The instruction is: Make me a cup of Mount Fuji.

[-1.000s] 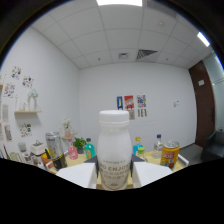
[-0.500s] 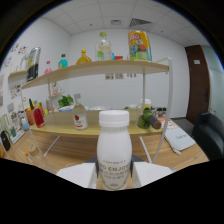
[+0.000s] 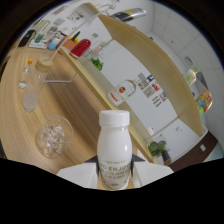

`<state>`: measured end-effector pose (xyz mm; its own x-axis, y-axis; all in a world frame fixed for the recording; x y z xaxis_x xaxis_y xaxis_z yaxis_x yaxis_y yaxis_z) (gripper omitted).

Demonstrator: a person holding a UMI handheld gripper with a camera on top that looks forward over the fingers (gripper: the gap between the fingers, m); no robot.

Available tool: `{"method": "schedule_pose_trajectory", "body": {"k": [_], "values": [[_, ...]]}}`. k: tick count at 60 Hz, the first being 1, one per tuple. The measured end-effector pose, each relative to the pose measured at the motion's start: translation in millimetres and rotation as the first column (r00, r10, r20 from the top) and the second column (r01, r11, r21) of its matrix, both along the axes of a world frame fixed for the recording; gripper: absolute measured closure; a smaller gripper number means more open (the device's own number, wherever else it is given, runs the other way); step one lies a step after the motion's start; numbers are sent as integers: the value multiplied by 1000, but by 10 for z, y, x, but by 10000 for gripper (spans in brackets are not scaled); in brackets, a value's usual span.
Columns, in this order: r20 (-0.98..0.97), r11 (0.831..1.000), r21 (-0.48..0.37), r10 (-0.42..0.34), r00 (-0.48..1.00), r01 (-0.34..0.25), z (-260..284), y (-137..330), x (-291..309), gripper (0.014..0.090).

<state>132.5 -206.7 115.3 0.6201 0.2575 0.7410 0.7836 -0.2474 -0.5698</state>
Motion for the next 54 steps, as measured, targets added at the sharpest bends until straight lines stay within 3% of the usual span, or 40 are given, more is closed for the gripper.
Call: {"method": "schedule_pose_trajectory", "body": {"k": [12,18,27,44,54], "values": [[425,989,-35,144,893,-143,86,-3,-105,563],[603,980,-80,194,774,-183,57,17,-112,560],[789,970,-148,232,568,-191,44,70,-48,564],[858,966,-167,241,453,-197,102,122,-129,563],[768,972,-119,219,602,-202,199,96,-153,561]]}}
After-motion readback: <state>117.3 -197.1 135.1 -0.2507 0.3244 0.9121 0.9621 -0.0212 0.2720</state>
